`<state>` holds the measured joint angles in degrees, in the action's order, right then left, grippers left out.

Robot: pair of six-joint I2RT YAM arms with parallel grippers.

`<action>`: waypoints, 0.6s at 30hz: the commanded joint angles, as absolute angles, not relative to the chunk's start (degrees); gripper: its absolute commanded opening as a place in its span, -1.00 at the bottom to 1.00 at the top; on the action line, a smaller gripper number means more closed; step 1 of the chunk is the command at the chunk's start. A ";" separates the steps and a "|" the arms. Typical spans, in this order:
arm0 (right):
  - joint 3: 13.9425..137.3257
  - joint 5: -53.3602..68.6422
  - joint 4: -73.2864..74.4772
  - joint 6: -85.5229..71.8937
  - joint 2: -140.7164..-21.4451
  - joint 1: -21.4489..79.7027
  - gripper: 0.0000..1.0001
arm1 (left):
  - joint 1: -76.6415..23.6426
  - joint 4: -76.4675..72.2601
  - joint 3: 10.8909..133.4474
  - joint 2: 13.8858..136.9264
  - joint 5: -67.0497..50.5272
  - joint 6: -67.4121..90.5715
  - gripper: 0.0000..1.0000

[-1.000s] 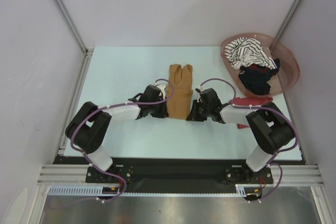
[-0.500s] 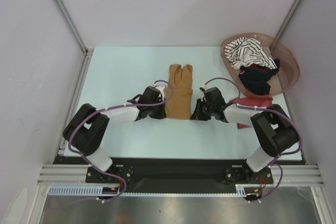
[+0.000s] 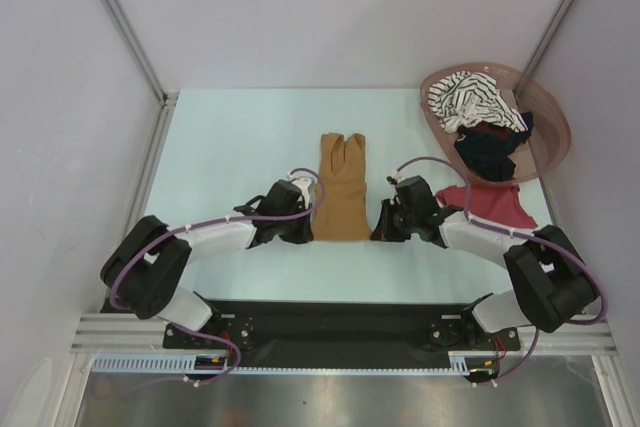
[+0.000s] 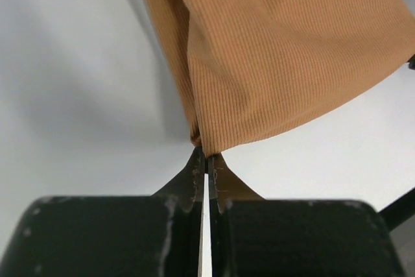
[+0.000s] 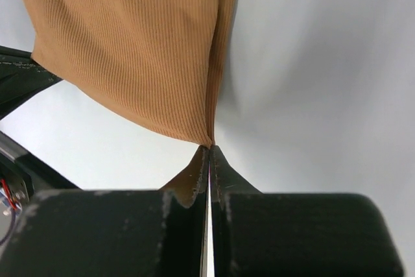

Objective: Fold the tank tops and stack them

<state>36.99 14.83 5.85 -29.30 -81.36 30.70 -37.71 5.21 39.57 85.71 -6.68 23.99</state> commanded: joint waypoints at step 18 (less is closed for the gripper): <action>41.56 10.64 25.48 -32.09 -62.58 38.67 -0.85 | -43.86 20.91 40.86 68.21 -10.02 33.05 -0.99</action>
<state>37.21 11.90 20.47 -32.51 -63.13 38.52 -43.77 16.34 37.34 70.11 -9.02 32.05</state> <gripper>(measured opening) 0.084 0.011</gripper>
